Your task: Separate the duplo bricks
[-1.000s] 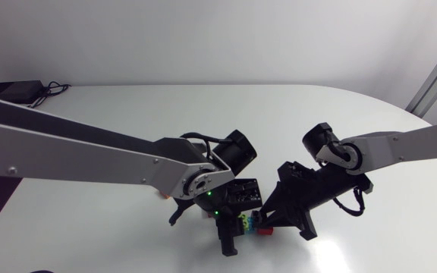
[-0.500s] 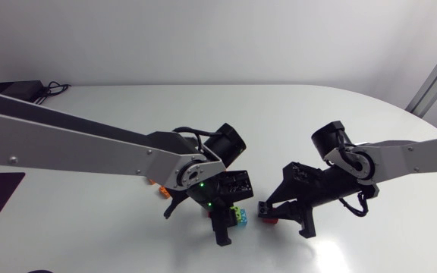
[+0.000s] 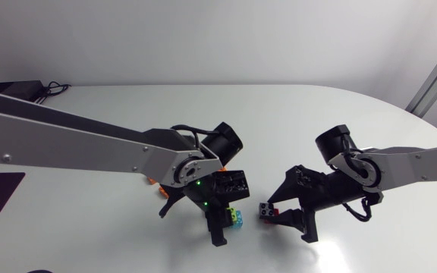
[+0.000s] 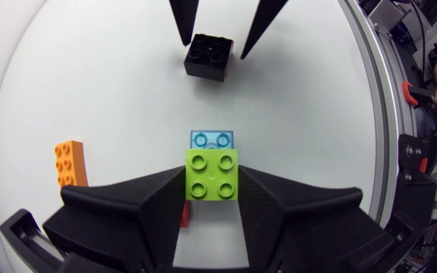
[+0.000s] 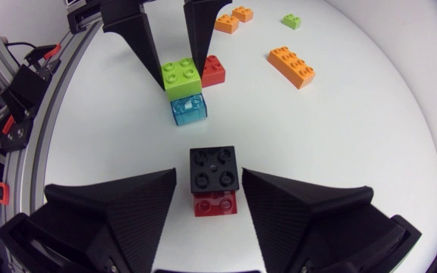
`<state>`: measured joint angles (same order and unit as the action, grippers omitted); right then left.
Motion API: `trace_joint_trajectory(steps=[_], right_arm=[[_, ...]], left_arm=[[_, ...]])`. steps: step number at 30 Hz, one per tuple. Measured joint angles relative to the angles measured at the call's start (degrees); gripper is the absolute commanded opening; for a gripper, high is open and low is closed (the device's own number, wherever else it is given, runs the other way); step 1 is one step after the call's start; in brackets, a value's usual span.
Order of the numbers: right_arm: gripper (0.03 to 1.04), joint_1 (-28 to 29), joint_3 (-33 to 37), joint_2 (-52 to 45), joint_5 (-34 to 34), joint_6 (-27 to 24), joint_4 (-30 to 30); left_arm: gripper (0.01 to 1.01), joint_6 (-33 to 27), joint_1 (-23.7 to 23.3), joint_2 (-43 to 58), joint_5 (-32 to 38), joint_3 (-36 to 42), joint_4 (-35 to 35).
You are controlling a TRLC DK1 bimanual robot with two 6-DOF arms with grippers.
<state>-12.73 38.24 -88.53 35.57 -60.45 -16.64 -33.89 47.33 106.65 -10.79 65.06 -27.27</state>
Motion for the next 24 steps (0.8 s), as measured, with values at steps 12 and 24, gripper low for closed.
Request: trace_joint_trajectory(steps=[12,24], right_arm=[[0.95,0.4,1.9,6.2,10.3,0.9,-8.4],[0.9,2.2,6.0,6.2,17.9,1.1,-13.6]], left_arm=[[0.361,-1.7,-0.8,-7.4,-5.1,1.9,-2.5],[0.362,-1.7,-0.9,-10.9,-12.1,2.0,-3.4]])
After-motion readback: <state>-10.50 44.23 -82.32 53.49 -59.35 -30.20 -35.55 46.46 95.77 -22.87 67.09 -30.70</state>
